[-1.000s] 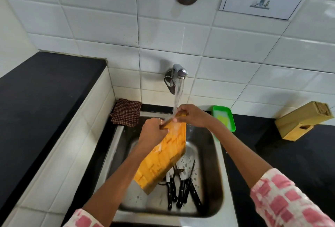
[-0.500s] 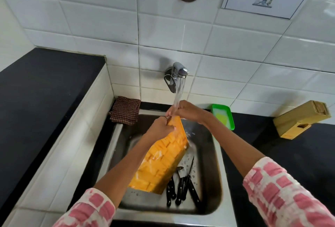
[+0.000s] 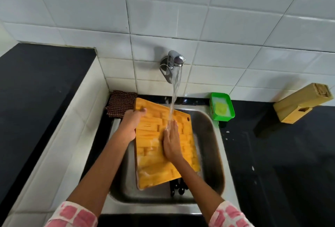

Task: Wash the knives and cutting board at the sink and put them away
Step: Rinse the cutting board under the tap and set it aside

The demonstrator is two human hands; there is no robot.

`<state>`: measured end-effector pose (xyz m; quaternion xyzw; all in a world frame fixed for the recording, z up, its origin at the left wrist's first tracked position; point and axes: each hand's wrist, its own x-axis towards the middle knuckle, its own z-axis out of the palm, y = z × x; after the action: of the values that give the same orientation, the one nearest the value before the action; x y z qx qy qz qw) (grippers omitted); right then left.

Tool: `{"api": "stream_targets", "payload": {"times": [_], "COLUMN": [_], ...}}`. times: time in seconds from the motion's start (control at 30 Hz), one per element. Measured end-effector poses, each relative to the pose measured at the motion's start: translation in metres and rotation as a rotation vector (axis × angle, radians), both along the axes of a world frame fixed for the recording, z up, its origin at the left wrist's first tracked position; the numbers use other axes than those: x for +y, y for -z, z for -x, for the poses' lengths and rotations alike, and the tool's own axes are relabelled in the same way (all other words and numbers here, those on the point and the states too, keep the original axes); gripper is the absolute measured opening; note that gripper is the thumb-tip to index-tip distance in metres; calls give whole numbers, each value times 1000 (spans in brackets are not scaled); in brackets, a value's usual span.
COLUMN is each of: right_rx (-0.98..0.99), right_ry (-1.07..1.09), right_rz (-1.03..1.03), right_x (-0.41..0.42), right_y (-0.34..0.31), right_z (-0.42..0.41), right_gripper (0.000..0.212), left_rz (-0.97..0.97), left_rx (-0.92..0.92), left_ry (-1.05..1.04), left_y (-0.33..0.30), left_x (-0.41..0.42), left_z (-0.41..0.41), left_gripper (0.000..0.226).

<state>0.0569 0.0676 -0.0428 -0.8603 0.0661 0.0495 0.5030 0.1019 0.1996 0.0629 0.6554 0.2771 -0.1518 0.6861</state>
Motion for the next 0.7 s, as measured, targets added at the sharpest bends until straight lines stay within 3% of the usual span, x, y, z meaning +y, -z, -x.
{"api": "stream_targets", "payload": {"times": [0.07,0.17,0.23,0.33,0.4,0.57,0.63,0.7], "right_rx": [31,-166,-196,145,318,-96,-77,119], "right_ry": [-19,-217,-211,122,221,-64,-79,36], "right_rz": [8,83,94,139,183,97,125,209], "right_x": [19,54,36,-27,-45,30,25,-10], "right_y": [-10,-29,-14,29,40,4,8,27], "right_z": [-6,8,13,1,3,26,24,15], "right_gripper": [51,54,49,49,52,51,50,53], "left_rz": [-19,-11,6,67,100,28,36,80], "left_rx": [40,106,124,107,96,116,119,120], "left_ry": [-21,-26,-21,-14,-11,-50,-47,-31], "left_y": [7,16,19,20,18,19,21,20], "left_x": [0,2,10,26,34,24,26,36], "left_z": [5,10,15,18,17,17,20,22], "left_gripper": [15,32,39,38,42,45,47,41]}}
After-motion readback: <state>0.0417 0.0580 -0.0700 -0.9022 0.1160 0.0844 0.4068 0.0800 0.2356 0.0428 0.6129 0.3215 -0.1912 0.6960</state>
